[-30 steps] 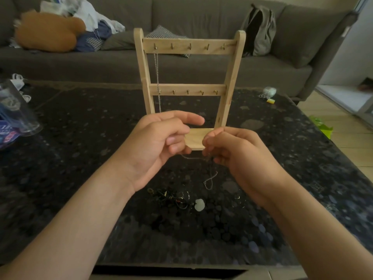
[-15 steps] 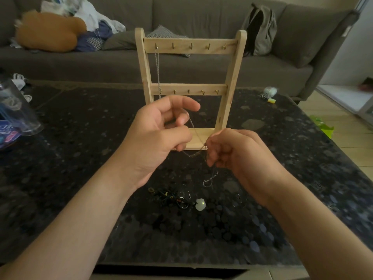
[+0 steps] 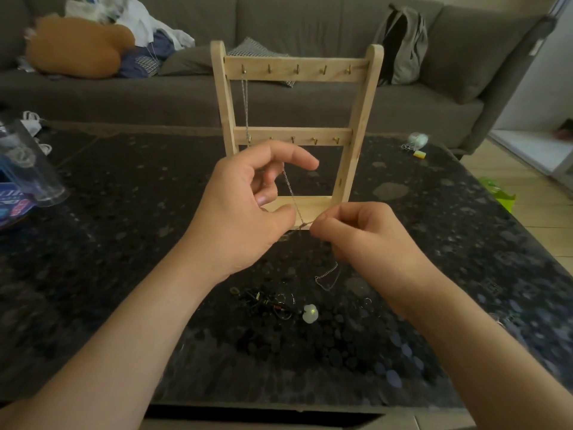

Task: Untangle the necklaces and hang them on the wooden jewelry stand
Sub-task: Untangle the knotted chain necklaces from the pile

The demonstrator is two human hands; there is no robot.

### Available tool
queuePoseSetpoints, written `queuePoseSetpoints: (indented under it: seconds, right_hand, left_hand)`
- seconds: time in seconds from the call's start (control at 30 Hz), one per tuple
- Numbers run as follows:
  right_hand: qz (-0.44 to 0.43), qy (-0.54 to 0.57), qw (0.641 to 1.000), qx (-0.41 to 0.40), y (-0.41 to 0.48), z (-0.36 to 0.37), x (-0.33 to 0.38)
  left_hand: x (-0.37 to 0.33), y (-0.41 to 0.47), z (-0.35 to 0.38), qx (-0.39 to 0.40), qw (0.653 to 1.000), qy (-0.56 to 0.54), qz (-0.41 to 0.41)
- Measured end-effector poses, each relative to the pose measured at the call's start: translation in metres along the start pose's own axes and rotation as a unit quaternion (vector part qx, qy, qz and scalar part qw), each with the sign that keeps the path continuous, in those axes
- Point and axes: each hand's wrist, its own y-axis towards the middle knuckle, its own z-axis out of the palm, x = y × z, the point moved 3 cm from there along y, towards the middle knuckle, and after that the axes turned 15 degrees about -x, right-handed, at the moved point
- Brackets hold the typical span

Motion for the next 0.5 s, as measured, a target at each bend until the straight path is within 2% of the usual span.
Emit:
queuePoseSetpoints:
  seconds: [0.17, 0.33, 0.5]
  right_hand:
    - [-0.067, -0.036, 0.997, -0.004, -0.0014, 0.0026, 0.0001]
    - [-0.116, -0.055, 0.992, 0.022, -0.0037, 0.0059, 0.0028]
    - [-0.119, -0.027, 0.992, 0.038, -0.0046, 0.0081, 0.0033]
  left_hand:
    - [-0.0020, -0.0008, -0.0015, -0.049, 0.994, 0.078, 0.066]
    - [-0.0003, -0.0026, 0.0004, -0.073, 0.993, 0.073, 0.063]
    - [-0.0004, -0.0023, -0.0001, -0.074, 0.995, 0.057, 0.047]
